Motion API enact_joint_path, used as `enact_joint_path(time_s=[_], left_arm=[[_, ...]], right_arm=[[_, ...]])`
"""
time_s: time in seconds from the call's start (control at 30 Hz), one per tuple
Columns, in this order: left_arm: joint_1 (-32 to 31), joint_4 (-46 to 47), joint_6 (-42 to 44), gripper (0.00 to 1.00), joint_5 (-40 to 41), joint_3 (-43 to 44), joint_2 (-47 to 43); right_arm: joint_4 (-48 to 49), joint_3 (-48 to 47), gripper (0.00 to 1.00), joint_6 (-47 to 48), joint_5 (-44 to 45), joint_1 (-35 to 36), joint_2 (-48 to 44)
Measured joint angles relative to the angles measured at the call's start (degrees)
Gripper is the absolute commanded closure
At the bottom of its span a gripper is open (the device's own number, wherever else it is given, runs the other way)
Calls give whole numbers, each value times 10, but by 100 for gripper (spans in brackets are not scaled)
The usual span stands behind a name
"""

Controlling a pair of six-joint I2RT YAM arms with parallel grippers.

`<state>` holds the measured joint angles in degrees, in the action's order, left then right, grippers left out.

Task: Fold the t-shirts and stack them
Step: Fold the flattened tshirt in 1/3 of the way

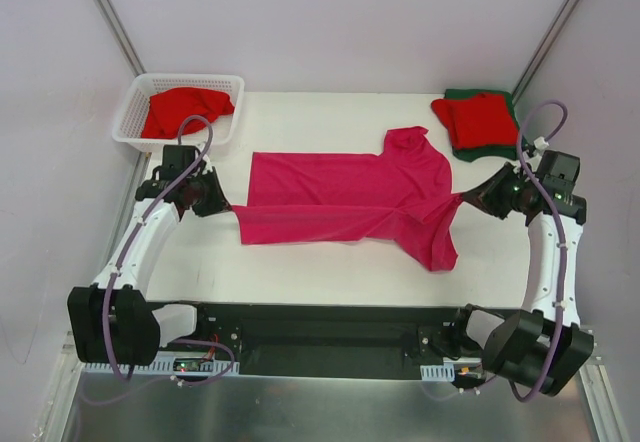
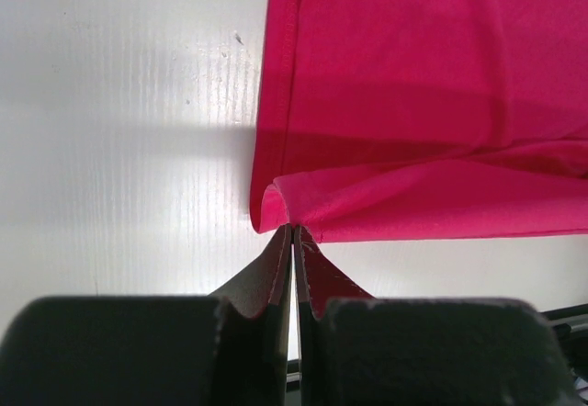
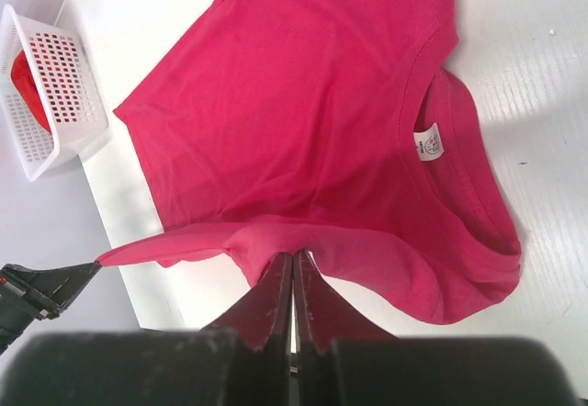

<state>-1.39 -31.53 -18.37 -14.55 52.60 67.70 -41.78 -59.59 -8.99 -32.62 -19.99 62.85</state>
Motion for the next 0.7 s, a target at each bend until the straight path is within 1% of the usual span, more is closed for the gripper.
enact_joint_path(time_s=[0.23, 0.5, 0.7], left_arm=[[0, 28, -6, 100, -3, 20, 48], [0, 63, -37, 100, -5, 20, 83], [0, 93, -59, 100, -5, 17, 107]], right_arm=[[31, 1, 99, -13, -2, 0, 35], [67, 25, 99, -24, -1, 0, 56], [90, 47, 99, -28, 7, 20, 80]])
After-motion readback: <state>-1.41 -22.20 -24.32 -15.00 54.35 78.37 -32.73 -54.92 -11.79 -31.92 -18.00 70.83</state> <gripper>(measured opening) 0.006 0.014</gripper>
